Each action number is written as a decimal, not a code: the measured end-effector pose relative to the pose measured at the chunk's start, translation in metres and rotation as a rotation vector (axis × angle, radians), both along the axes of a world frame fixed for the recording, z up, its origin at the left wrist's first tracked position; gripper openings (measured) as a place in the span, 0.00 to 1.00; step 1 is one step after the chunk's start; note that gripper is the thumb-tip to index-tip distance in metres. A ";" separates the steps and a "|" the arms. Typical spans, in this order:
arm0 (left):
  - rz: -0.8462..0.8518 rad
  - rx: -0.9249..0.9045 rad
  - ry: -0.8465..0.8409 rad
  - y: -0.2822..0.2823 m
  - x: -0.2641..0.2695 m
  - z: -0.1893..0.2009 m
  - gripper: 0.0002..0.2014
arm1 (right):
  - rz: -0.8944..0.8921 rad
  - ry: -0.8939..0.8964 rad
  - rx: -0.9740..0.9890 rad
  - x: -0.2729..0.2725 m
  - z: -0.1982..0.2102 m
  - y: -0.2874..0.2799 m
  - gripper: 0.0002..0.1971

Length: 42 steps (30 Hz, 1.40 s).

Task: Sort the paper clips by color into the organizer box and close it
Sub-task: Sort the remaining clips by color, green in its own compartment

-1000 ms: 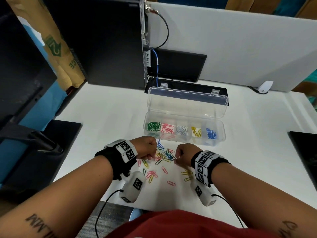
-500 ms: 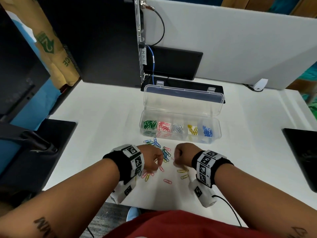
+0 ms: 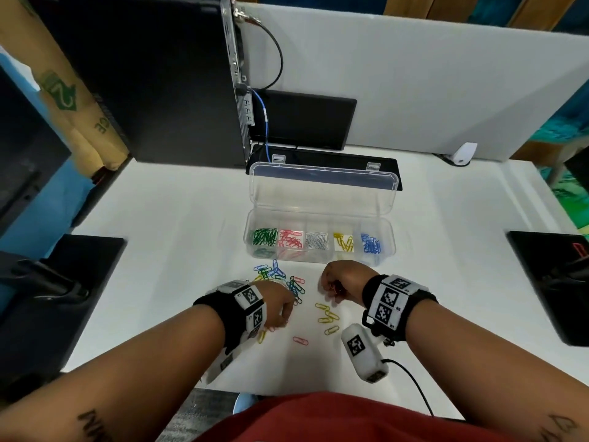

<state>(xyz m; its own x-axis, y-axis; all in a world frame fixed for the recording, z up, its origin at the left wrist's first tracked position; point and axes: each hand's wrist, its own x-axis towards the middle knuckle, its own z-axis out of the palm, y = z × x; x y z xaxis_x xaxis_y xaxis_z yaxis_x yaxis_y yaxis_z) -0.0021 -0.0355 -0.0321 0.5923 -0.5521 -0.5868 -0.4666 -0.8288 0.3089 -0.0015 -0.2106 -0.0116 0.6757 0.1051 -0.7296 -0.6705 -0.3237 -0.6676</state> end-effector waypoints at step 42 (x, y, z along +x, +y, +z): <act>0.280 0.063 -0.088 0.015 0.021 -0.003 0.09 | 0.387 -0.241 -0.432 -0.017 -0.010 -0.004 0.14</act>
<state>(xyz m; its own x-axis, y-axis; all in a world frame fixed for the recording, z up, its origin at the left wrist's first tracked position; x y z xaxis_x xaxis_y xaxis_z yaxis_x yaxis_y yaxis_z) 0.0189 -0.0205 -0.0348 0.7663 -0.3242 -0.5547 -0.2399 -0.9453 0.2211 -0.0182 -0.2142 -0.0215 0.7985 0.1052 -0.5928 -0.2975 -0.7870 -0.5404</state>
